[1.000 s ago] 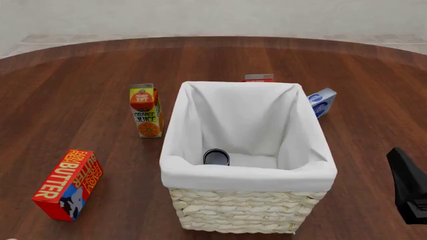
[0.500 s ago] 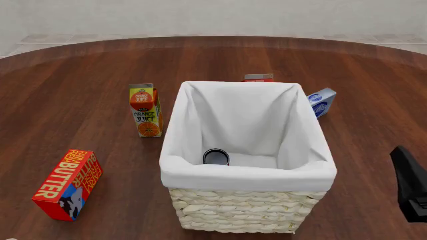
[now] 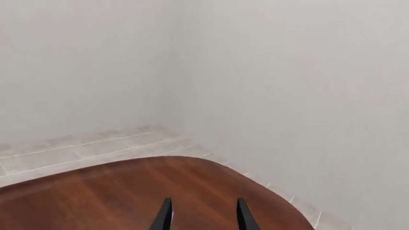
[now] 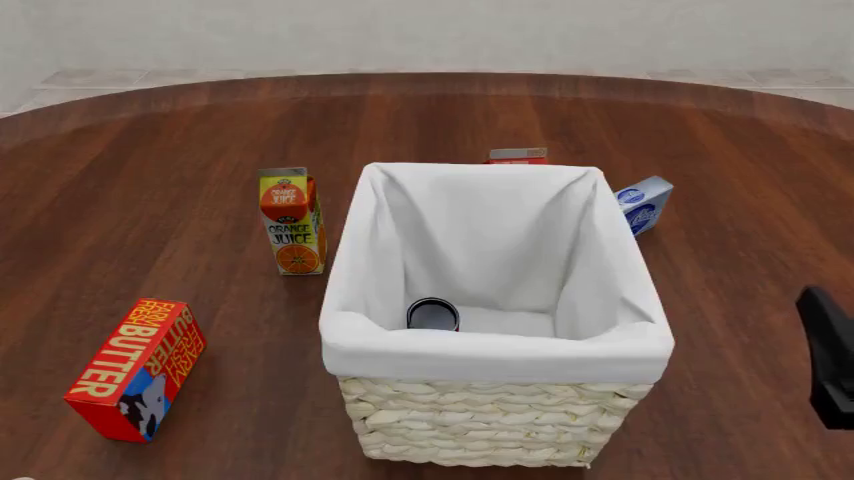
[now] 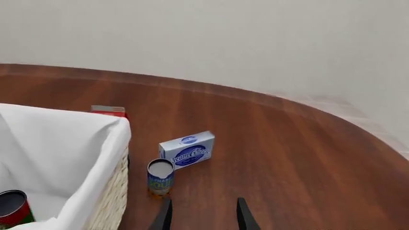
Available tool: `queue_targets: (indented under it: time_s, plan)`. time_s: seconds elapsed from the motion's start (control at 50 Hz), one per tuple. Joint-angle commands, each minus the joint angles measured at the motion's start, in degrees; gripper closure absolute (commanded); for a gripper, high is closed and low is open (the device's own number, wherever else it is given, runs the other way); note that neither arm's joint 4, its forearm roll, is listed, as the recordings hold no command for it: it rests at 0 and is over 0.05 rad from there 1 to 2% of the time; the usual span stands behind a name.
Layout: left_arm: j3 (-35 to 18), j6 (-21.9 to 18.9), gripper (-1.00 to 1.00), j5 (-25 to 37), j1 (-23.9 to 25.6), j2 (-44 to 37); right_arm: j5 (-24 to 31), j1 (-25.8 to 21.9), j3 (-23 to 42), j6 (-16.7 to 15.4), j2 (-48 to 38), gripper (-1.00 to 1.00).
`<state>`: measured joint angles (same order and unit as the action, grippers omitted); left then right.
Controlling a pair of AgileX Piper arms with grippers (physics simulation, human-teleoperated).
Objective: Pick up the alphabet soup and the tomato sauce, and put them in the basket.
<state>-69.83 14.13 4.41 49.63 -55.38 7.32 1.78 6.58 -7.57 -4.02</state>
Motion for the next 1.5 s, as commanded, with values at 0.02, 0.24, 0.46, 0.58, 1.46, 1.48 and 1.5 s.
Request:
queue_targets:
  time_s: [0.02,0.24,0.46,0.58,1.46,1.48,1.5]
  plan:
    - [1.6,1.6,-1.0,-2.8,-0.1,1.7,-5.2,1.7,0.8,-3.9,-11.1,-1.0]
    - [3.2,3.5,-1.0,-4.3,-0.2,3.7,-5.8,-0.1,4.4,-8.1,-18.0,-1.0]
    - [5.4,5.3,-1.0,-5.6,0.1,5.6,-4.7,0.7,9.1,-9.9,-25.3,-1.0]
    - [5.7,6.3,-1.0,-5.7,-0.3,7.2,-3.6,-0.4,10.4,-8.8,-26.3,-1.0]
    - [10.0,10.8,-1.0,-9.0,-3.2,11.5,-12.6,-4.8,14.2,-6.7,-46.0,-1.0]
    - [10.1,10.9,-1.0,-9.1,-3.3,11.6,-13.2,-4.9,14.2,-6.7,-47.0,-1.0]
    - [10.2,10.9,-1.0,-9.1,-3.3,11.6,-13.6,-4.9,14.1,-6.6,-47.4,-1.0]
